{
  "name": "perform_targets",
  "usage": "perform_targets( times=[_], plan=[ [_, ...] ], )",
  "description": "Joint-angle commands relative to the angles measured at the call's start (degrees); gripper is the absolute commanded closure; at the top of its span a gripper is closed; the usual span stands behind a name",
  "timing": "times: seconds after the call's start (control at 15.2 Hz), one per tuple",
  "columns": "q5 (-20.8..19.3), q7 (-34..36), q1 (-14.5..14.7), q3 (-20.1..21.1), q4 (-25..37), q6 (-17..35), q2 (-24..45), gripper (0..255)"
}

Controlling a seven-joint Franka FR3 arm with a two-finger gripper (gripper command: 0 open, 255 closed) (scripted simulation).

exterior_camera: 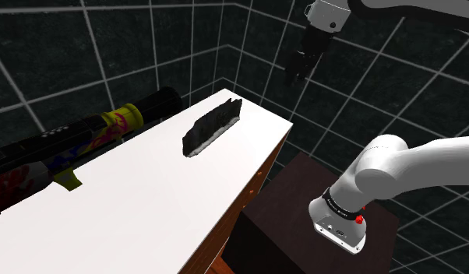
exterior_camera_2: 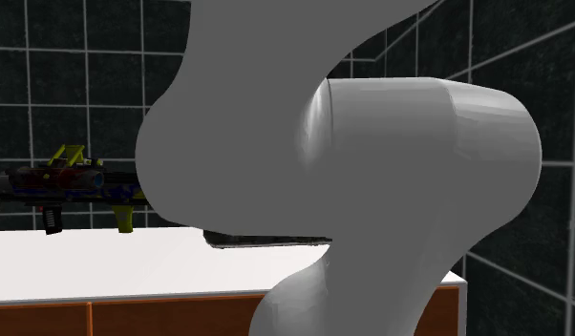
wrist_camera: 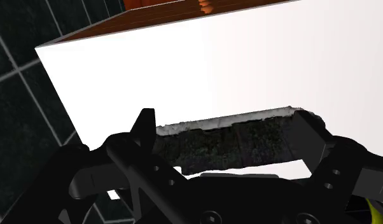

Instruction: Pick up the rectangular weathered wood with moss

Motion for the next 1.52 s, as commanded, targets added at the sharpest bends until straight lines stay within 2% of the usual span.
perform_targets(
  times=[0.0, 0.4, 0.73, 1.12, 1.45],
  plan=[
    [0.0, 0.0, 0.0, 0.0, 0.0, 0.0, 0.0, 0],
    [3.25, 21.94, -3.61, 10.16, 1.22, 5.85, 9.01, 0],
    [3.28, 40.29, -7.17, 17.48, 5.55, 10.15, 19.71, 0],
    [-0.84, 62.71, -10.7, 23.54, 13.72, 13.72, 35.12, 0],
    [-6.13, 80.51, -11.09, 24.57, 22.24, 14.81, 48.62, 0]
  ],
)
